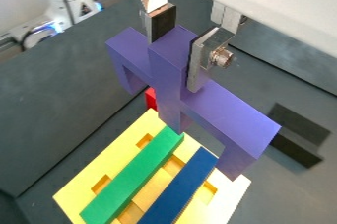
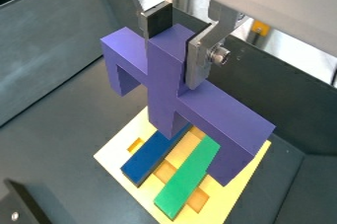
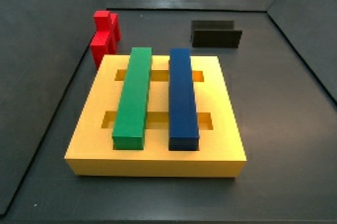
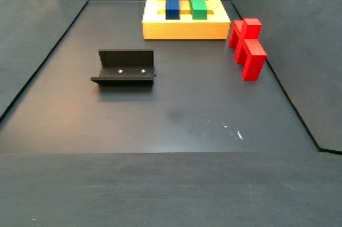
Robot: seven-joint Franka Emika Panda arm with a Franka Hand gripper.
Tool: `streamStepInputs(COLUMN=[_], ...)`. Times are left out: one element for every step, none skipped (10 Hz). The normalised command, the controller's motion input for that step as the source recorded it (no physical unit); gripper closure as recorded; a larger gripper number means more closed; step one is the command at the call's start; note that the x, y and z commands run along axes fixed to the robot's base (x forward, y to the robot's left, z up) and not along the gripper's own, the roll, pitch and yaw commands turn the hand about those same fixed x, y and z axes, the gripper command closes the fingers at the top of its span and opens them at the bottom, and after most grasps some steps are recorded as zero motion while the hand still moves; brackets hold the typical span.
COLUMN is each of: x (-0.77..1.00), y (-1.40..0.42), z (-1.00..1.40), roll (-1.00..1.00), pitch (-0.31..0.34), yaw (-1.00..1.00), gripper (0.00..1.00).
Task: Pick up the purple object. Move up. Move to above the board. Insert the purple object.
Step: Insert the purple object.
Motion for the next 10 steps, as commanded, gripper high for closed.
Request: streamStepInputs(x=[0.00,0.00,0.05,0.17,0.21,0.21,0.05,0.00,0.00,0.00], y=[0.00,-0.05,-0.25,-0.39,-0.47,-0.48,-0.47,-0.39,-0.31,-0.37], z=[-0.04,-0.42,-0.79,-0.85,-0.79,-0.78,-0.75,-0.61,-0.58,-0.44], roll=[0.00,0.01,0.14,0.15,0.00,-0.07,-0.07,-0.11,-0.11,0.00], pitch=[0.000,-0.037,-0.120,-0.120,-0.130,-0.154,-0.177,-0.187,-0.170,-0.140], yaw=[0.00,0.00,0.00,0.01,0.00,0.00,0.00,0.00,0.03,0.08], gripper=[1.00,1.00,1.00,1.00,1.00,1.00,1.00,1.00,1.00,1.00])
